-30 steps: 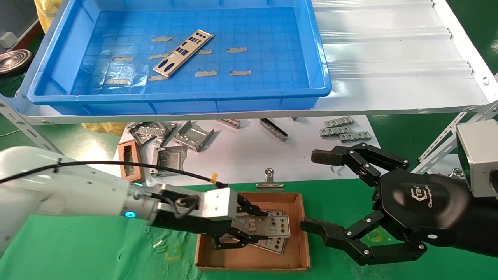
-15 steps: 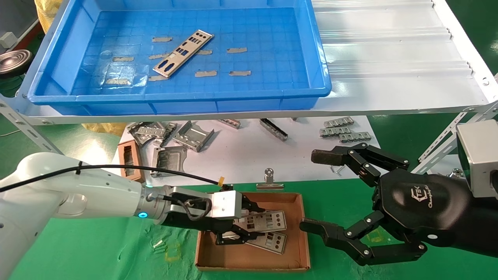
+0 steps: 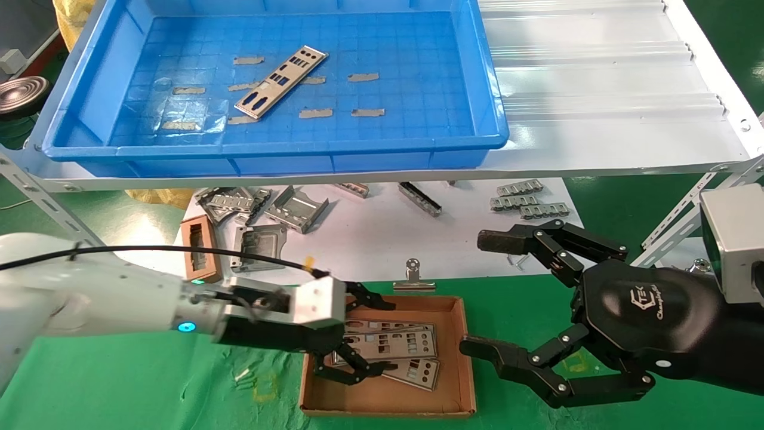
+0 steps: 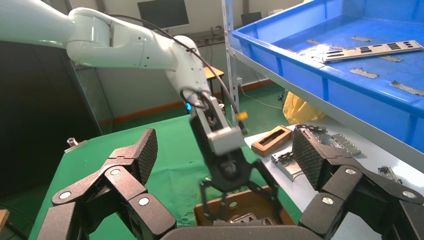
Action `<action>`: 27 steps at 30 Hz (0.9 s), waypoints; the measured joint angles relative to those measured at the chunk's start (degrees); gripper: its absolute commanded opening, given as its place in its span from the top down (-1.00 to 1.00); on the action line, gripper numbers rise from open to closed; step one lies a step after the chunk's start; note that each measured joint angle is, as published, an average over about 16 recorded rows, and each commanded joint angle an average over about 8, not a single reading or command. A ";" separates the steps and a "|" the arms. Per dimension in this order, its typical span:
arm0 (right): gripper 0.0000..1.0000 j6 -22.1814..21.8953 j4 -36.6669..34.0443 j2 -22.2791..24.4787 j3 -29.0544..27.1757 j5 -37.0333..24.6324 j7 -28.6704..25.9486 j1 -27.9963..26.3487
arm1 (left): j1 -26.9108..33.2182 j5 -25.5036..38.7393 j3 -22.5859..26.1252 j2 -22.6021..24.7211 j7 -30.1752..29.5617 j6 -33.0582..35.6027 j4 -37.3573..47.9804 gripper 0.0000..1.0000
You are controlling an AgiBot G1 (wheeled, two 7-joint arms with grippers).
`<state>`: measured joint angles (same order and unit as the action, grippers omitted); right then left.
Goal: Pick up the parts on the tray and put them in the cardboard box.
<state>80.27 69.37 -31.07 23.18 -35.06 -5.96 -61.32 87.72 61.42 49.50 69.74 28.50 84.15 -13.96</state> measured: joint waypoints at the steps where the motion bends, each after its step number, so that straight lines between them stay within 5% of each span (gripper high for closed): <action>1: -1.00 0.00 0.00 0.00 0.00 0.00 0.00 0.00 | -0.21 -0.77 -0.37 -0.35 -0.76 1.20 0.43 -1.00; 11: -1.00 -0.01 0.00 0.00 0.00 0.01 0.00 0.01 | -2.08 -6.11 -2.93 -2.46 -6.22 8.86 3.28 -1.00; 27: -1.00 -0.01 0.00 0.00 -0.01 0.02 0.01 0.01 | -5.88 -8.34 -7.72 -7.49 -11.29 7.86 -6.38 -1.00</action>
<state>80.26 69.36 -31.06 23.17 -35.04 -5.95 -61.31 81.84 53.08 41.78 62.25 17.21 92.02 -20.34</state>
